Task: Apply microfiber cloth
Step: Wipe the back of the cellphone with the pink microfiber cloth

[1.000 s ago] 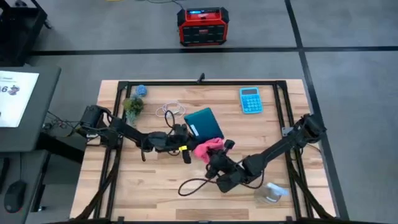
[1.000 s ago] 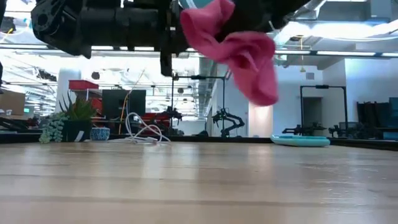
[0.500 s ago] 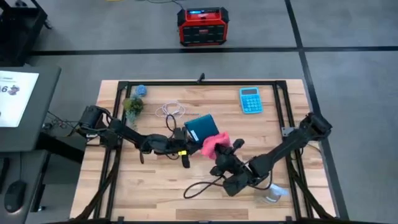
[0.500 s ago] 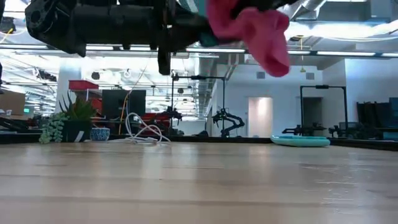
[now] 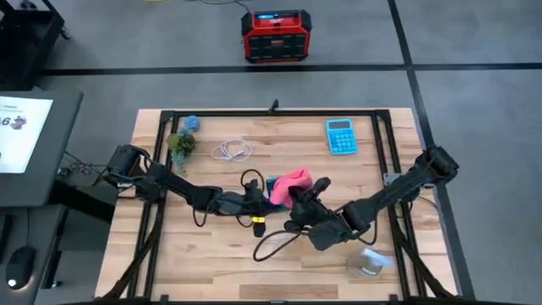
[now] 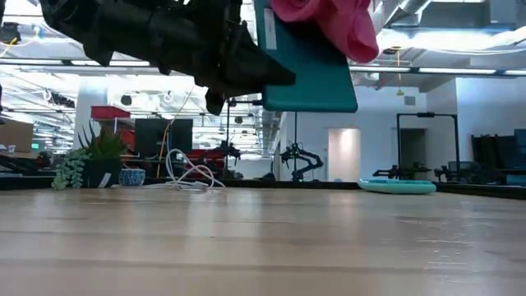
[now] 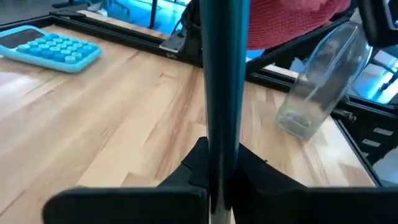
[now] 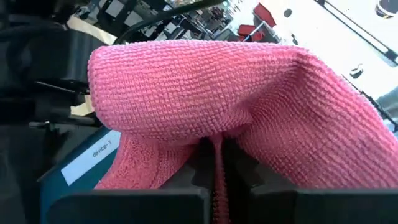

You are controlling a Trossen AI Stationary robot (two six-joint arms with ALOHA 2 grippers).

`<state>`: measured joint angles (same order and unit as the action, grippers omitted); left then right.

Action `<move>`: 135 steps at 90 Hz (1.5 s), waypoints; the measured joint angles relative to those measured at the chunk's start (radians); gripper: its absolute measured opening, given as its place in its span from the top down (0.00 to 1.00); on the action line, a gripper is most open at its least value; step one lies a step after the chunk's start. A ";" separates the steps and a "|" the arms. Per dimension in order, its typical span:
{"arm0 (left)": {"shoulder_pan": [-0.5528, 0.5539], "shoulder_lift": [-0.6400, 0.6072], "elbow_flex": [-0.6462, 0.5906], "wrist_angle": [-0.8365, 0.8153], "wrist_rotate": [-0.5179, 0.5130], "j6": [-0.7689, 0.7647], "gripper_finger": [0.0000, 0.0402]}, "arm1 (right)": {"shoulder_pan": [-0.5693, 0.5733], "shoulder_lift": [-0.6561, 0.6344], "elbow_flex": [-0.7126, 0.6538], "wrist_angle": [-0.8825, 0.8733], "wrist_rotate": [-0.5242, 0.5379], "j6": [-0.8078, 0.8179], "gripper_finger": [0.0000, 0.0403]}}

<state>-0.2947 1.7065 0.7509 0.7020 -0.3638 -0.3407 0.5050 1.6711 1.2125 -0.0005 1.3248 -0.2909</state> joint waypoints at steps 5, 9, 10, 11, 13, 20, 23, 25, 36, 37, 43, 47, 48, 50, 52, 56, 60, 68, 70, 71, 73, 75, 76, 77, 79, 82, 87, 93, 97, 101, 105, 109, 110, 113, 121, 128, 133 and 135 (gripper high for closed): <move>0.000 0.000 0.000 -0.005 0.000 0.006 0.99 | 0.004 0.000 0.000 -0.032 -0.065 0.053 1.00; -0.001 0.001 0.000 -0.007 0.003 0.014 0.99 | 0.004 0.000 0.001 -0.081 -0.162 0.113 1.00; -0.001 0.001 0.000 -0.007 0.004 0.016 0.99 | 0.004 0.000 0.001 -0.095 -0.189 0.130 1.00; -0.002 0.002 0.000 -0.007 0.005 0.017 0.99 | 0.004 0.002 0.001 -0.110 -0.213 0.149 1.00; -0.002 0.002 0.000 -0.005 0.007 0.023 0.99 | 0.004 0.008 0.001 -0.136 -0.259 0.183 1.00; -0.004 0.002 0.001 0.006 0.015 0.030 0.99 | -0.002 0.042 0.000 -0.174 -0.382 0.246 1.00; -0.004 0.002 0.002 0.009 0.016 0.030 0.99 | -0.004 0.055 -0.001 -0.175 -0.413 0.233 1.00; -0.004 0.002 0.002 0.009 0.015 0.030 0.99 | -0.006 0.061 -0.002 -0.168 -0.425 0.208 1.00; -0.004 0.002 0.002 0.015 0.008 0.030 0.99 | -0.014 0.068 -0.001 -0.022 -0.361 0.037 1.00; -0.004 0.002 0.002 0.015 0.008 0.029 0.99 | -0.015 0.067 0.002 -0.009 -0.342 0.024 1.00; -0.003 0.002 0.002 0.013 0.002 0.026 0.99 | -0.016 0.061 0.021 0.076 -0.211 -0.060 1.00; -0.002 0.002 0.002 0.011 -0.001 0.023 0.99 | -0.018 0.055 0.033 0.121 -0.144 -0.108 1.00; -0.002 0.002 0.002 0.010 -0.001 0.022 0.99 | -0.020 0.053 0.036 0.129 -0.135 -0.118 1.00; -0.002 0.002 0.002 0.009 0.000 0.022 0.99 | -0.022 0.051 0.042 0.145 -0.128 -0.135 1.00; -0.002 0.002 0.002 0.009 0.000 0.020 0.99 | -0.023 0.049 0.047 0.155 -0.132 -0.145 1.00; -0.002 0.002 0.002 0.010 0.003 0.011 0.99 | -0.025 0.046 0.048 0.141 -0.165 -0.152 1.00; -0.002 0.002 0.002 0.010 0.008 0.008 0.99 | -0.025 0.046 0.047 0.085 -0.227 -0.129 1.00; -0.006 -0.006 0.002 0.015 0.025 0.008 0.99 | -0.029 0.049 0.045 -0.107 -0.413 0.026 1.00; -0.007 -0.006 0.002 0.022 0.027 0.001 0.99 | -0.031 0.050 0.045 -0.155 -0.458 0.071 1.00; -0.007 -0.007 0.002 0.024 0.025 -0.001 0.99 | -0.033 0.050 0.044 -0.175 -0.477 0.090 1.00; -0.008 -0.009 0.002 0.023 0.023 -0.002 0.99 | -0.035 0.051 0.044 -0.214 -0.506 0.120 1.00; -0.007 -0.012 0.002 0.019 0.022 -0.002 0.99 | -0.038 0.051 0.044 -0.245 -0.525 0.143 1.00; -0.007 -0.013 0.002 0.017 0.021 -0.002 0.99 | -0.039 0.051 0.044 -0.258 -0.527 0.148 1.00; -0.007 -0.013 0.002 0.018 0.019 -0.002 0.99 | -0.040 0.051 0.044 -0.269 -0.527 0.152 1.00; -0.007 -0.013 0.002 0.018 0.017 -0.003 0.99 | -0.042 0.051 0.044 -0.280 -0.515 0.156 1.00; -0.008 -0.013 0.002 0.018 0.010 0.000 0.99 | -0.043 0.051 0.044 -0.277 -0.479 0.154 1.00; -0.008 -0.016 0.002 0.025 0.003 0.003 0.99 | -0.038 0.042 0.043 -0.249 -0.364 0.121 1.00; -0.008 -0.017 0.002 0.030 0.003 0.000 0.99 | -0.035 0.017 0.042 -0.172 -0.223 0.068 1.00; -0.008 -0.017 0.002 0.027 0.008 -0.006 0.99 | -0.032 -0.006 0.045 -0.125 -0.149 0.040 1.00; -0.008 -0.017 0.002 0.019 0.017 -0.008 0.99 | -0.028 -0.028 0.047 -0.110 -0.104 0.027 1.00; -0.008 -0.017 0.002 0.015 0.022 -0.009 0.99 | -0.022 -0.041 0.048 -0.127 -0.101 0.036 1.00; -0.009 -0.017 0.002 0.008 0.029 -0.008 0.99 | -0.014 -0.045 0.048 -0.172 -0.121 0.069 1.00; -0.009 -0.016 0.002 0.006 0.031 -0.008 0.99 | -0.012 -0.046 0.047 -0.188 -0.136 0.082 1.00; -0.011 -0.014 0.002 0.000 0.039 -0.006 0.99 | -0.007 -0.046 0.047 -0.238 -0.187 0.128 1.00; -0.013 -0.013 0.000 -0.007 0.049 0.000 0.99 | 0.007 -0.040 0.047 -0.388 -0.353 0.252 1.00; -0.013 -0.016 0.001 0.002 0.049 0.003 0.99 | 0.010 -0.027 0.043 -0.492 -0.501 0.280 1.00; -0.013 -0.016 0.001 -0.002 0.049 0.003 0.99 | 0.009 -0.025 0.041 -0.524 -0.524 0.280 1.00; -0.013 -0.016 0.001 -0.004 0.048 0.003 0.99 | 0.009 -0.028 0.041 -0.522 -0.507 0.280 1.00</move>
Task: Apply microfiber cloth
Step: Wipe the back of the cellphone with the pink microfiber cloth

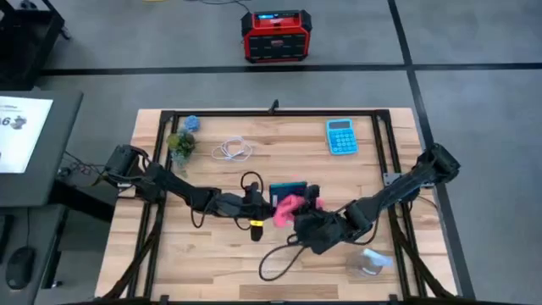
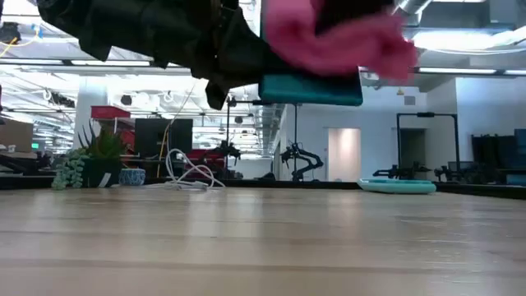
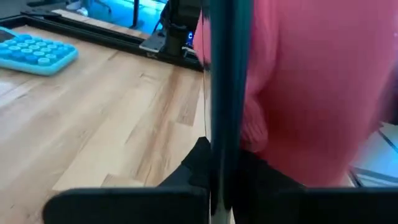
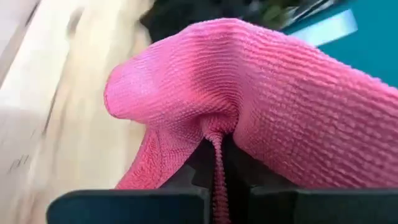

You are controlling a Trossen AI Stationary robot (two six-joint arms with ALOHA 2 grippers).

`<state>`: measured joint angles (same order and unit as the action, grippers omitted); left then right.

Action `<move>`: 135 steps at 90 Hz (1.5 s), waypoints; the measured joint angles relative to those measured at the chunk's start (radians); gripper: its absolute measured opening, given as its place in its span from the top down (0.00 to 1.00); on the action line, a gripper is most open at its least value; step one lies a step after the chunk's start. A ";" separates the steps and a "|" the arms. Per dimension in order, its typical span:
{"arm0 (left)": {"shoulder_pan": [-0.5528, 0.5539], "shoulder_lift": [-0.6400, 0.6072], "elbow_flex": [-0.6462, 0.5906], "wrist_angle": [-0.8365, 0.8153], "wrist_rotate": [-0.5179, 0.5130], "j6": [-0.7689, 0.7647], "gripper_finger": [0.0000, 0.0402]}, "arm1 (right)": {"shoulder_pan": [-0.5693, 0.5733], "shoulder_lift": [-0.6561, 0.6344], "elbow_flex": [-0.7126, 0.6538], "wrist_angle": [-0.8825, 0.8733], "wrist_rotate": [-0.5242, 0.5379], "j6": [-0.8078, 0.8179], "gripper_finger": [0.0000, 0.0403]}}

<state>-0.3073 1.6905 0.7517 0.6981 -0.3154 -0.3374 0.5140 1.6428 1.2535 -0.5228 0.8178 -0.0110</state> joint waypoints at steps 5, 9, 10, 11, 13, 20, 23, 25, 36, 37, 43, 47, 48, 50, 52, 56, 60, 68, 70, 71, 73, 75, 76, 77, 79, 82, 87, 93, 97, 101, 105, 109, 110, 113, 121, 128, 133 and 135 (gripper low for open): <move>0.000 -0.001 0.000 0.005 -0.010 -0.004 0.99 | 0.006 -0.027 0.000 0.003 0.090 -0.001 1.00; 0.002 -0.002 0.001 0.008 -0.013 -0.007 0.99 | 0.012 -0.054 0.000 0.012 0.200 -0.007 1.00; 0.002 -0.002 0.001 0.008 -0.014 -0.008 0.99 | 0.013 -0.060 0.001 0.016 0.228 -0.008 1.00; 0.002 -0.002 0.001 0.008 -0.015 -0.008 0.99 | 0.015 -0.067 0.001 0.021 0.254 -0.010 1.00; 0.002 -0.002 0.001 0.006 -0.014 -0.011 0.99 | 0.020 -0.080 0.003 0.031 0.305 -0.011 1.00; 0.002 -0.002 0.001 -0.006 -0.005 -0.016 0.99 | 0.036 -0.119 0.005 0.039 0.410 0.009 1.00; 0.002 -0.002 0.001 -0.007 -0.001 -0.014 0.99 | 0.041 -0.131 0.005 0.030 0.404 0.029 1.00; 0.001 -0.002 0.001 -0.007 0.001 -0.013 0.99 | 0.044 -0.137 0.003 0.026 0.383 0.045 1.00; -0.001 0.000 0.001 -0.011 0.009 -0.005 0.99 | 0.055 -0.137 -0.034 0.012 0.187 0.124 1.00; -0.001 0.000 0.001 -0.010 0.009 -0.004 0.99 | 0.056 -0.134 -0.040 0.010 0.170 0.130 1.00; -0.001 0.000 0.001 0.001 0.008 -0.002 0.99 | 0.056 -0.102 -0.073 -0.004 0.051 0.156 1.00; -0.003 0.000 0.001 0.002 0.008 -0.002 0.99 | 0.050 -0.079 -0.087 -0.004 -0.033 0.158 1.00; -0.003 0.000 0.001 0.003 0.008 -0.002 0.99 | 0.047 -0.074 -0.088 -0.005 -0.050 0.157 1.00; -0.004 0.000 0.001 0.004 0.008 -0.001 0.99 | 0.043 -0.066 -0.090 -0.005 -0.077 0.155 1.00; -0.004 0.000 0.001 0.003 0.006 0.001 0.99 | 0.037 -0.059 -0.090 -0.001 -0.088 0.150 1.00; -0.004 0.000 0.001 0.004 0.001 0.002 0.99 | 0.027 -0.050 -0.089 0.031 -0.075 0.134 1.00; -0.003 0.000 0.001 0.010 -0.002 0.001 0.99 | 0.021 -0.049 -0.086 0.077 -0.022 0.099 1.00; -0.001 -0.001 0.001 0.011 -0.012 -0.004 0.99 | 0.016 -0.052 -0.072 0.192 0.155 -0.014 1.00; -0.001 -0.001 0.001 0.009 -0.012 -0.006 0.99 | 0.016 -0.056 -0.070 0.228 0.202 -0.046 1.00; -0.001 -0.001 0.001 0.008 -0.013 -0.006 0.99 | 0.016 -0.058 -0.069 0.245 0.223 -0.061 1.00; -0.001 -0.001 0.001 0.005 -0.012 -0.008 0.99 | 0.016 -0.062 -0.068 0.287 0.269 -0.097 1.00; -0.001 -0.001 0.001 0.001 -0.011 -0.009 0.99 | 0.015 -0.067 -0.068 0.329 0.294 -0.132 1.00; -0.001 -0.001 0.001 0.000 -0.010 -0.009 0.99 | 0.015 -0.069 -0.067 0.348 0.301 -0.151 1.00; -0.001 -0.001 0.001 -0.001 -0.008 -0.009 0.99 | 0.014 -0.071 -0.067 0.367 0.301 -0.169 1.00; -0.001 -0.001 0.001 -0.002 -0.004 -0.009 0.99 | 0.012 -0.075 -0.066 0.399 0.291 -0.200 1.00; -0.002 -0.001 0.001 -0.004 -0.001 -0.009 0.99 | 0.005 -0.078 -0.065 0.435 0.246 -0.230 1.00; -0.003 -0.001 0.001 -0.004 0.005 -0.007 0.99 | -0.007 -0.078 -0.065 0.452 0.110 -0.238 1.00; -0.004 -0.001 0.001 -0.004 0.006 -0.007 0.98 | -0.027 -0.061 -0.065 0.419 -0.059 -0.188 1.00; -0.006 -0.001 0.001 -0.003 0.005 -0.008 0.98 | -0.041 -0.042 -0.065 0.378 -0.140 -0.149 1.00; -0.008 0.000 -0.001 -0.022 0.006 -0.013 0.98 | -0.052 -0.026 -0.065 0.324 -0.179 -0.142 1.00; -0.010 0.004 -0.004 -0.036 0.003 -0.019 0.98 | -0.062 -0.015 -0.065 0.292 -0.213 -0.142 1.00; -0.008 0.005 -0.004 -0.043 0.001 -0.022 0.98 | -0.067 -0.007 -0.066 0.288 -0.182 -0.156 1.00; -0.008 0.005 -0.004 -0.043 0.000 -0.023 0.98 | -0.067 -0.007 -0.066 0.291 -0.169 -0.159 1.00; -0.008 0.004 -0.004 -0.035 -0.005 -0.023 0.98 | -0.068 -0.006 -0.064 0.307 -0.126 -0.169 1.00; -0.005 -0.003 0.002 -0.009 -0.015 -0.024 0.98 | -0.059 -0.008 -0.028 0.378 0.033 -0.224 1.00; -0.005 -0.005 0.003 -0.008 -0.012 -0.022 0.98 | -0.049 -0.017 0.001 0.459 0.135 -0.313 1.00; -0.007 -0.002 0.003 -0.015 -0.001 -0.016 0.98 | -0.044 -0.019 0.016 0.495 0.146 -0.358 1.00; -0.007 -0.002 0.002 -0.017 0.001 -0.015 0.98 | -0.043 -0.019 0.019 0.496 0.144 -0.367 1.00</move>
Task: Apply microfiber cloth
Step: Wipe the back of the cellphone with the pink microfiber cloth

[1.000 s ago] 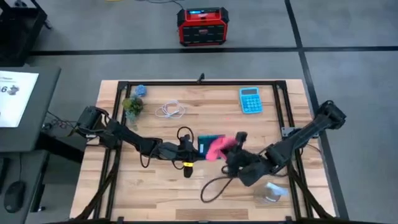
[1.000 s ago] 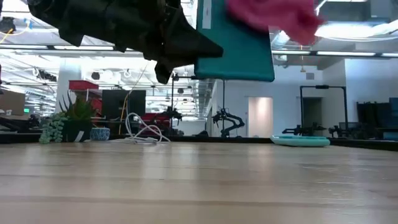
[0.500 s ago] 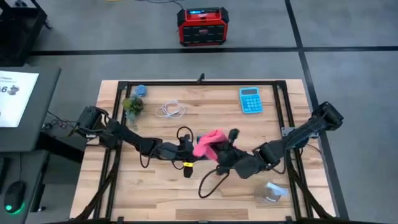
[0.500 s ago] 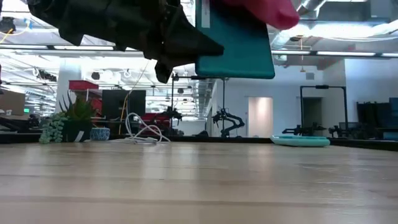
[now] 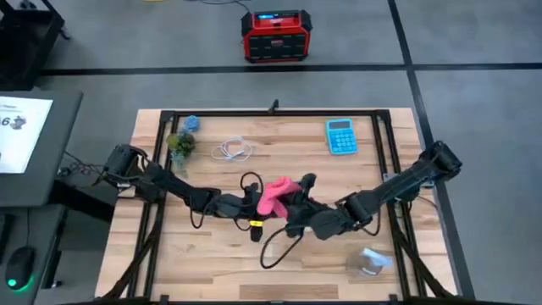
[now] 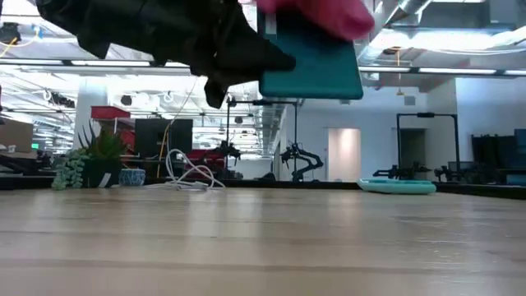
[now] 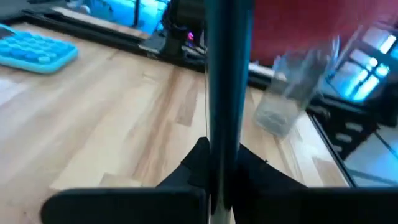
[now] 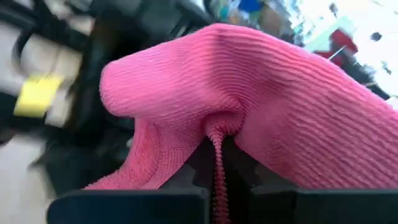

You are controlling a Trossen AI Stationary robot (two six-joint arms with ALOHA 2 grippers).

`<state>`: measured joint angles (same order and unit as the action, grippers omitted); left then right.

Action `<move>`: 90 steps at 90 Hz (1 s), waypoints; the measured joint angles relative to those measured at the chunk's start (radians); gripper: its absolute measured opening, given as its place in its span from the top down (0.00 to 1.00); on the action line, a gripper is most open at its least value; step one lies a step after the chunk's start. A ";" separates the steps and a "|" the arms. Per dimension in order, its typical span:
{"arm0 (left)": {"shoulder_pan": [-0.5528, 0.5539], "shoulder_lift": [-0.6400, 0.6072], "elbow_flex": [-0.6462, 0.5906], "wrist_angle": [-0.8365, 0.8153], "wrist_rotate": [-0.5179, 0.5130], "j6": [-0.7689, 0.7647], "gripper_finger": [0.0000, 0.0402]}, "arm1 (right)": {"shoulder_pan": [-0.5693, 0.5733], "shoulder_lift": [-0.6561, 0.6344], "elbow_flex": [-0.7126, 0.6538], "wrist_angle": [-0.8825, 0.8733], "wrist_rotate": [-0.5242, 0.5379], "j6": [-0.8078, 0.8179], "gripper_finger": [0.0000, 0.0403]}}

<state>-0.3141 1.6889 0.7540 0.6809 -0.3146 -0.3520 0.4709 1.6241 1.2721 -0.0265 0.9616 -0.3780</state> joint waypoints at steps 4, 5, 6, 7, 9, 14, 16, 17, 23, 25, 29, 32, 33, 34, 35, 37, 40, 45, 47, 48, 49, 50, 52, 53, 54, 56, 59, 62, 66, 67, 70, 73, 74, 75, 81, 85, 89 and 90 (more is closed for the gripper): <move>0.000 0.000 0.000 0.000 0.000 0.001 0.98 | 0.000 0.000 0.000 -0.010 -0.030 -0.003 1.00; 0.000 0.000 0.000 0.001 0.000 0.001 0.98 | 0.000 0.001 0.000 -0.019 -0.044 0.003 1.00; 0.000 0.000 0.000 0.001 0.000 0.002 0.98 | 0.000 0.001 0.000 -0.029 -0.057 0.010 1.00; 0.000 0.000 0.000 0.002 0.000 0.003 0.98 | 0.000 0.002 0.000 -0.042 -0.070 0.018 1.00; 0.000 0.000 0.000 0.003 0.000 0.003 0.98 | 0.000 0.002 0.000 -0.070 -0.099 0.043 1.00; -0.001 0.000 0.000 0.003 0.000 0.003 0.98 | 0.000 0.002 0.000 -0.158 -0.167 0.124 1.00; -0.001 0.000 0.000 0.004 0.000 0.003 0.98 | 0.000 0.002 0.000 -0.192 -0.187 0.154 1.00; -0.001 0.000 -0.001 0.006 0.000 0.003 0.98 | 0.000 0.002 0.000 -0.211 -0.194 0.171 1.00; -0.001 0.000 -0.001 0.014 -0.004 0.005 0.98 | 0.006 0.002 0.000 -0.327 -0.193 0.260 1.00; -0.001 0.000 -0.001 0.013 -0.007 0.005 0.98 | 0.012 0.002 0.000 -0.360 -0.171 0.293 1.00; 0.000 0.000 -0.001 0.011 -0.013 0.005 0.98 | 0.027 0.002 -0.001 -0.417 -0.099 0.351 1.00; 0.000 0.000 -0.001 0.011 -0.021 0.005 0.98 | 0.045 -0.007 -0.002 -0.453 -0.037 0.383 1.00; 0.000 0.000 -0.001 0.011 -0.022 0.005 0.98 | 0.051 -0.010 -0.002 -0.464 -0.015 0.391 1.00; 0.000 0.000 -0.001 0.012 -0.023 0.005 0.98 | 0.057 -0.015 -0.003 -0.473 0.006 0.399 1.00; 0.000 0.000 -0.001 0.012 -0.023 0.005 0.98 | 0.064 -0.019 -0.003 -0.478 0.029 0.405 1.00; -0.001 0.000 -0.001 0.013 -0.022 0.005 0.98 | 0.075 -0.027 -0.003 -0.486 0.076 0.416 1.00; -0.002 0.000 -0.001 0.013 -0.018 0.005 0.98 | 0.091 -0.043 -0.003 -0.486 0.152 0.426 1.00; -0.003 0.000 -0.001 0.012 -0.009 0.005 0.98 | 0.118 -0.071 -0.002 -0.488 0.261 0.431 1.00; -0.003 0.000 -0.001 0.012 -0.006 0.006 0.98 | 0.126 -0.079 -0.001 -0.488 0.291 0.432 1.00; -0.003 0.000 -0.001 0.012 -0.005 0.006 0.98 | 0.129 -0.083 -0.001 -0.488 0.300 0.432 1.00; -0.003 0.000 -0.001 0.012 -0.004 0.007 0.98 | 0.132 -0.087 0.000 -0.488 0.305 0.432 1.00; -0.003 0.000 -0.001 0.012 -0.003 0.008 0.98 | 0.135 -0.090 0.000 -0.488 0.307 0.432 1.00; -0.003 0.000 -0.001 0.012 -0.002 0.010 0.98 | 0.140 -0.096 0.000 -0.492 0.303 0.435 1.00; -0.003 0.000 -0.001 0.012 -0.002 0.011 0.98 | 0.143 -0.098 0.000 -0.494 0.297 0.438 1.00; -0.004 0.000 -0.001 0.012 -0.001 0.011 0.98 | 0.145 -0.100 0.000 -0.497 0.288 0.442 1.00; -0.004 0.000 -0.001 0.012 0.001 0.013 0.98 | 0.148 -0.102 0.000 -0.503 0.264 0.453 1.00; -0.005 0.000 -0.001 0.012 0.001 0.017 0.98 | 0.152 -0.103 0.000 -0.515 0.214 0.473 1.00; -0.005 0.000 -0.001 0.014 0.003 0.022 0.98 | 0.152 -0.103 -0.001 -0.533 0.163 0.499 1.00; -0.005 0.000 -0.001 0.025 0.003 0.024 0.98 | 0.153 -0.098 -0.011 -0.549 0.099 0.541 1.00; -0.005 0.000 -0.001 0.029 0.003 0.025 0.98 | 0.153 -0.096 -0.015 -0.550 0.084 0.549 1.00; -0.005 0.000 -0.001 0.039 0.002 0.025 0.98 | 0.153 -0.088 -0.032 -0.550 0.042 0.574 1.00; -0.006 0.000 -0.001 0.044 0.001 0.025 0.98 | 0.150 -0.080 -0.053 -0.548 0.004 0.593 1.00; -0.006 0.000 -0.001 0.045 0.001 0.025 0.98 | 0.150 -0.077 -0.060 -0.547 -0.009 0.602 1.00; -0.006 0.000 -0.001 0.045 0.000 0.026 0.98 | 0.149 -0.073 -0.068 -0.547 -0.022 0.610 1.00; -0.006 0.001 -0.002 0.042 -0.003 0.029 0.98 | 0.146 -0.051 -0.108 -0.547 -0.074 0.649 1.00; -0.006 0.001 -0.002 0.045 -0.005 0.029 0.98 | 0.144 -0.043 -0.130 -0.537 -0.090 0.663 1.00; -0.006 0.001 -0.002 0.047 -0.008 0.030 0.98 | 0.143 -0.036 -0.141 -0.538 -0.107 0.666 1.00; -0.006 0.001 -0.002 0.047 -0.008 0.031 0.98 | 0.143 -0.035 -0.141 -0.539 -0.111 0.665 1.00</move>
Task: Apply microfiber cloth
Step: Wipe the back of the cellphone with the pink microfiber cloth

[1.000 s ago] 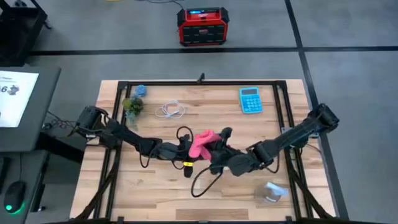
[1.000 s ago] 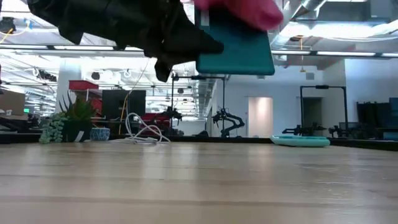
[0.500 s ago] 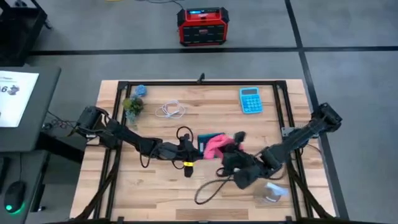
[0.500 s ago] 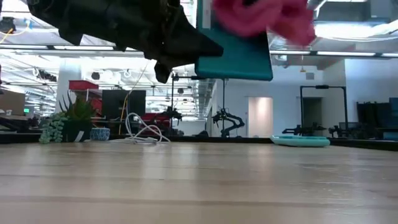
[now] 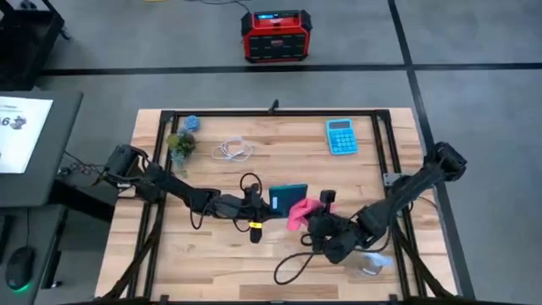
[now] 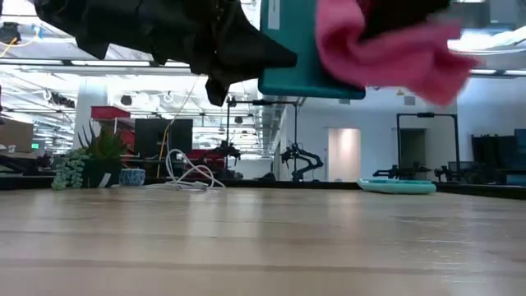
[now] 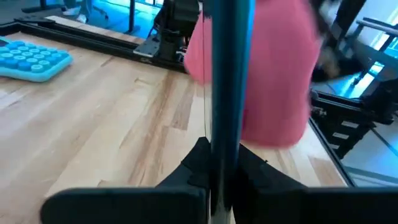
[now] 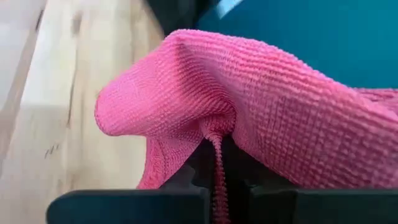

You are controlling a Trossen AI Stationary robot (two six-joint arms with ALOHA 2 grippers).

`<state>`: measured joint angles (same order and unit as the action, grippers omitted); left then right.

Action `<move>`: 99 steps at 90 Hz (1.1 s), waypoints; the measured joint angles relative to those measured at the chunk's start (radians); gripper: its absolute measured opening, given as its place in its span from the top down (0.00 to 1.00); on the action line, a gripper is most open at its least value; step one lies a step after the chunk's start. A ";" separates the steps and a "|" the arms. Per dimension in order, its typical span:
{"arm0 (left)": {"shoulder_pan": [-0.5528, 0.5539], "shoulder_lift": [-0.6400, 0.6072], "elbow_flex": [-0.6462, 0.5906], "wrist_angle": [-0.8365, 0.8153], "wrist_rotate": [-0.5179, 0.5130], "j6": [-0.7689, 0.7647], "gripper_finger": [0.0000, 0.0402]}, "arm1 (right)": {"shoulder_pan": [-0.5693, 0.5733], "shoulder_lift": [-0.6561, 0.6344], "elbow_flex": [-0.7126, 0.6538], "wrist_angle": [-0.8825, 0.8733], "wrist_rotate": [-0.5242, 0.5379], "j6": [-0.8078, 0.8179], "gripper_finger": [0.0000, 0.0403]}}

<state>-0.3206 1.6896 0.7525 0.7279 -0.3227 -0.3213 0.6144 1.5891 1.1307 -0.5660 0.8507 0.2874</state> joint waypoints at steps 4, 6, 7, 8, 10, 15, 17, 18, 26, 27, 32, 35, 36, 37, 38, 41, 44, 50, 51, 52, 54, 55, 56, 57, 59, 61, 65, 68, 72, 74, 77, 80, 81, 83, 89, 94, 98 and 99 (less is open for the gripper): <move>0.000 -0.001 0.000 0.000 0.002 0.003 0.98 | 0.000 0.001 0.000 0.000 -0.009 -0.015 1.00; 0.000 -0.001 0.000 0.000 0.002 0.004 0.98 | 0.000 0.001 0.001 0.002 -0.009 -0.031 1.00; -0.001 -0.001 0.000 0.000 0.002 0.004 0.98 | 0.000 0.001 0.002 0.002 -0.009 -0.038 1.00; -0.001 -0.002 0.000 0.001 0.002 0.004 0.98 | 0.000 0.001 0.005 0.002 -0.007 -0.048 1.00; -0.001 -0.002 0.000 0.002 0.003 0.005 0.98 | 0.000 -0.001 0.011 0.002 0.001 -0.066 1.00; 0.000 -0.003 0.000 0.010 0.002 0.005 0.98 | 0.002 -0.012 0.031 0.008 0.058 -0.117 1.00; 0.000 -0.004 0.000 0.011 0.001 0.005 0.98 | 0.003 -0.018 0.041 0.015 0.088 -0.141 1.00; 0.000 -0.005 0.000 0.011 0.001 0.005 0.98 | 0.005 -0.021 0.045 0.021 0.103 -0.153 1.00; -0.001 -0.005 0.000 0.011 0.018 -0.001 0.98 | 0.021 -0.050 0.071 0.079 0.244 -0.244 1.00; -0.001 -0.005 0.000 0.011 0.024 -0.003 0.98 | 0.023 -0.053 0.072 0.087 0.257 -0.254 1.00; -0.001 -0.009 0.000 0.017 0.046 -0.005 0.98 | 0.034 -0.063 0.072 0.122 0.310 -0.294 1.00; -0.003 -0.014 0.000 0.025 0.059 -0.005 0.98 | 0.040 -0.066 0.072 0.128 0.318 -0.303 1.00; -0.003 -0.015 0.000 0.028 0.061 -0.005 0.98 | 0.043 -0.066 0.072 0.128 0.318 -0.304 1.00; -0.004 -0.017 0.000 0.030 0.063 -0.005 0.98 | 0.045 -0.066 0.072 0.128 0.317 -0.303 1.00; -0.004 -0.019 0.000 0.032 0.065 -0.005 0.98 | 0.046 -0.067 0.072 0.127 0.315 -0.302 1.00; -0.005 -0.028 0.000 0.028 0.072 0.000 0.98 | 0.052 -0.068 0.073 0.115 0.291 -0.287 1.00; -0.006 -0.038 0.000 0.023 0.079 0.003 0.98 | 0.058 -0.067 0.073 0.093 0.246 -0.262 1.00; -0.008 -0.061 0.000 0.021 0.084 0.013 0.98 | 0.060 -0.051 0.064 0.071 0.137 -0.203 1.00; -0.008 -0.066 0.000 0.021 0.085 0.015 0.98 | 0.060 -0.048 0.059 0.072 0.119 -0.195 1.00; -0.008 -0.069 0.000 0.021 0.085 0.018 0.98 | 0.060 -0.046 0.054 0.074 0.102 -0.187 1.00; -0.008 -0.076 0.000 0.021 0.084 0.022 0.98 | 0.060 -0.040 0.040 0.078 0.070 -0.176 1.00; -0.008 -0.079 0.000 0.021 0.083 0.025 0.98 | 0.060 -0.037 0.033 0.081 0.055 -0.171 1.00; -0.008 -0.082 0.000 0.021 0.083 0.027 0.98 | 0.060 -0.034 0.026 0.084 0.042 -0.164 1.00; -0.008 -0.084 0.000 0.021 0.083 0.029 0.98 | 0.059 -0.030 0.019 0.088 0.030 -0.158 1.00; -0.008 -0.090 0.000 0.019 0.083 0.035 0.98 | 0.058 -0.026 0.004 0.095 0.008 -0.146 1.00; -0.009 -0.094 0.000 0.019 0.084 0.040 0.98 | 0.058 -0.020 -0.009 0.105 -0.005 -0.134 1.00; -0.009 -0.101 0.000 0.014 0.086 0.047 0.98 | 0.058 -0.011 -0.026 0.128 -0.008 -0.122 1.00; -0.012 -0.105 0.000 0.016 0.089 0.051 0.98 | 0.059 -0.010 -0.033 0.147 0.003 -0.126 1.00; -0.013 -0.111 0.000 0.015 0.088 0.054 0.98 | 0.060 -0.009 -0.036 0.173 0.027 -0.151 1.00; -0.013 -0.113 0.000 0.014 0.089 0.053 0.98 | 0.061 -0.010 -0.034 0.186 0.041 -0.172 1.00; -0.013 -0.115 0.000 0.014 0.090 0.052 0.98 | 0.064 -0.015 -0.027 0.204 0.064 -0.212 1.00; -0.013 -0.116 0.000 0.013 0.090 0.050 0.98 | 0.071 -0.023 -0.015 0.218 0.082 -0.257 1.00; -0.013 -0.116 0.000 0.011 0.090 0.050 0.98 | 0.072 -0.026 -0.010 0.225 0.090 -0.272 1.00; -0.013 -0.116 0.000 0.006 0.092 0.047 0.98 | 0.073 -0.032 0.001 0.238 0.113 -0.305 1.00; -0.014 -0.112 0.000 -0.018 0.109 0.046 0.98 | 0.073 -0.052 0.043 0.282 0.194 -0.404 1.00; -0.014 -0.111 0.000 -0.033 0.110 0.038 0.98 | 0.076 -0.063 0.074 0.307 0.263 -0.486 1.00; -0.014 -0.111 0.000 -0.032 0.111 0.036 0.98 | 0.076 -0.067 0.093 0.338 0.300 -0.552 1.00; -0.014 -0.112 0.000 -0.031 0.111 0.035 0.98 | 0.075 -0.067 0.098 0.347 0.306 -0.567 1.00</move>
<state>-0.3351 1.5781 0.7525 0.6966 -0.2115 -0.2865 0.6895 1.5217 1.2287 -0.2188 1.1571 -0.2793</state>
